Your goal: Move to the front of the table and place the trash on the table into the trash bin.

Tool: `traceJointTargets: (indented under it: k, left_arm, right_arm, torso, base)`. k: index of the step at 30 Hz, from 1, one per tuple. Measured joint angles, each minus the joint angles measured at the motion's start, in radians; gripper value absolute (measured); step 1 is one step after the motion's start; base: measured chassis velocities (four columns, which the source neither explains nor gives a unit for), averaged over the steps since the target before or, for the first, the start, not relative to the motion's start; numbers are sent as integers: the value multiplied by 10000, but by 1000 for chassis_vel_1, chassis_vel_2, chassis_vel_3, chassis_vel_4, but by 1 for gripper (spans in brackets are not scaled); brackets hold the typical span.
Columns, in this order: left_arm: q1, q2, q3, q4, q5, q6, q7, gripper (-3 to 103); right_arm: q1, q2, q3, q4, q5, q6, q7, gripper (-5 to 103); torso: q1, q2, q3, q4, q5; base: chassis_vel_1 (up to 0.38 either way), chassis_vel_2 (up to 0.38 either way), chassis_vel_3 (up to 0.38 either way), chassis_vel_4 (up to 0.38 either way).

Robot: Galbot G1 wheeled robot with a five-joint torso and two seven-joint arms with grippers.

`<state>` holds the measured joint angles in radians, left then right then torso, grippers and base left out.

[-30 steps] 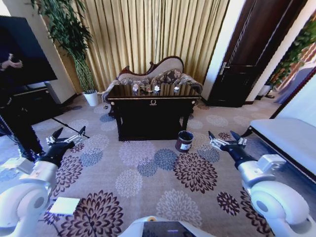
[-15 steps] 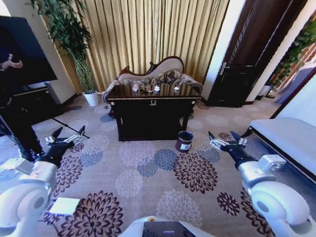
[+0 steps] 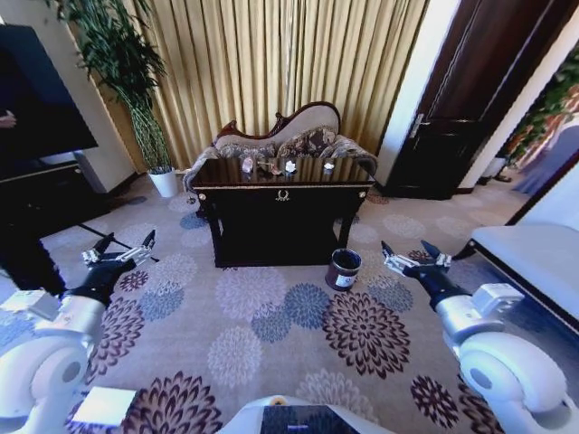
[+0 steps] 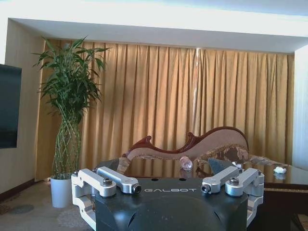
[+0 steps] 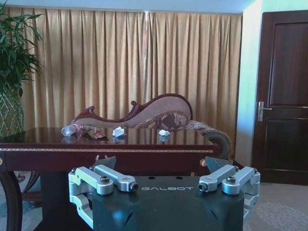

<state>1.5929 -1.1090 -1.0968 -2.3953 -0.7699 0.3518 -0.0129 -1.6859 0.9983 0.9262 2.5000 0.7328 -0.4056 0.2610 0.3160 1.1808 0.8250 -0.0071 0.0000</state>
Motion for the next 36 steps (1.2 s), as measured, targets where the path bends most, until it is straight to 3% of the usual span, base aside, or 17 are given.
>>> traceJointTargets:
  k: [36]
  left_arm:
    - [48,-28,-26,-44,-16,-35,47,100]
  right_arm:
    - [-69,-30,11,0,-23,72,2,100]
  torso:
    - [-5,3,-3,-4,-1]
  base:
    - [-184,181,175,-183]
